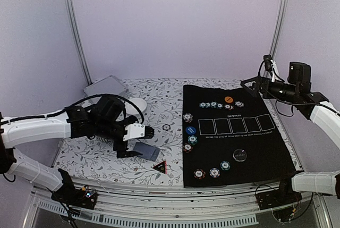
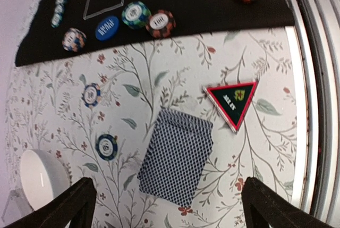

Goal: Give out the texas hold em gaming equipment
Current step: Pick up the face-down deck piles from the center of the board.

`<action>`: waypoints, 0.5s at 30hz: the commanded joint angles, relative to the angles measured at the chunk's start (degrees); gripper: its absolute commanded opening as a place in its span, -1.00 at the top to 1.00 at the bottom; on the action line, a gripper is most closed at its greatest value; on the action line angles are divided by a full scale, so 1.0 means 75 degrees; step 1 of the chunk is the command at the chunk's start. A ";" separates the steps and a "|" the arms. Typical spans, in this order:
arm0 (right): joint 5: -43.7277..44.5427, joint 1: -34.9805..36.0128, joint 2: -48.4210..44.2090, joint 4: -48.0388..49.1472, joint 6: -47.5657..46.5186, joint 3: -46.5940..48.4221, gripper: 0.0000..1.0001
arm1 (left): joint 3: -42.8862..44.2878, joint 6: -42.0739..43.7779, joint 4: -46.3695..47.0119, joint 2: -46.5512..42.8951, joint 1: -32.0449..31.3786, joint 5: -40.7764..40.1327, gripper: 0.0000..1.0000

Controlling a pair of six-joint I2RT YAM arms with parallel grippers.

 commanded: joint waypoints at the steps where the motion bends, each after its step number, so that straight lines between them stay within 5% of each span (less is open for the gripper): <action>1: -0.0343 0.0014 -0.0031 0.0060 0.0112 -0.0181 -0.98 | 0.0666 0.0797 -0.1548 0.1302 0.0003 -0.0470 -0.96; 15: -0.0544 0.0014 0.0137 0.0007 0.0064 -0.0307 -0.98 | 0.1283 0.1422 -0.1012 0.3033 0.0051 -0.0626 -0.96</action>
